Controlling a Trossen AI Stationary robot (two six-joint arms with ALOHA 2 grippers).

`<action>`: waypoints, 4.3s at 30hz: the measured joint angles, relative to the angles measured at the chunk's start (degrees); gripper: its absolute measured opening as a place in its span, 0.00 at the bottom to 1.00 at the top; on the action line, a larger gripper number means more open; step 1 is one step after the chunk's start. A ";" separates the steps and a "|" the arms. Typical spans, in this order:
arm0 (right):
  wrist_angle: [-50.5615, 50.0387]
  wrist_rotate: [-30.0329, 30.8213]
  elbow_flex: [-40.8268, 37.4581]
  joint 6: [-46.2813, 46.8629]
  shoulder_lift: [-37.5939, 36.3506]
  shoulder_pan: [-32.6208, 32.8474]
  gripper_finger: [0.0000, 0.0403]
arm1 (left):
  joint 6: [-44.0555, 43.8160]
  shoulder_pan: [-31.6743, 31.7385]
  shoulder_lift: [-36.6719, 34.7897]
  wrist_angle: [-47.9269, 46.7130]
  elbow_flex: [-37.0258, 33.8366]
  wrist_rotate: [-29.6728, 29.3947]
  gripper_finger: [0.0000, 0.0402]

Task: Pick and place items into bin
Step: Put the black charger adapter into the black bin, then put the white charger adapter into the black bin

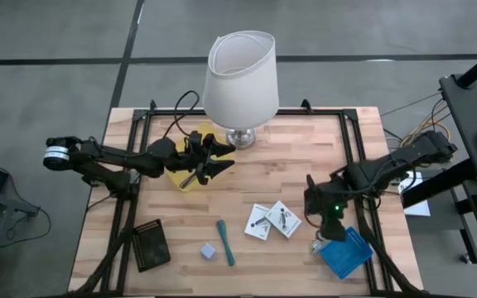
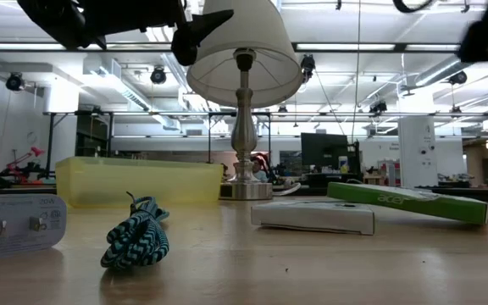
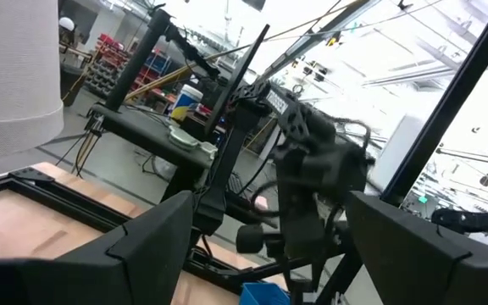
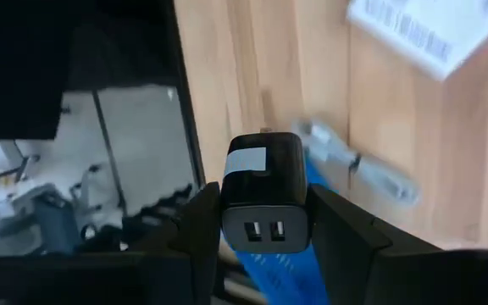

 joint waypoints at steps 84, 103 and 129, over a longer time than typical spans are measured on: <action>93.12 49.06 -32.93 -19.99 -7.98 -12.45 0.32 | -9.99 -14.92 1.12 -63.63 21.77 4.70 0.73; 90.05 48.78 -32.96 -26.86 -8.00 -12.45 0.30 | 1.44 -24.63 22.25 -94.72 45.09 7.55 0.73; 88.29 48.82 -33.04 -29.22 -8.00 -12.45 0.30 | 15.02 -33.13 35.97 -97.45 41.95 4.56 0.73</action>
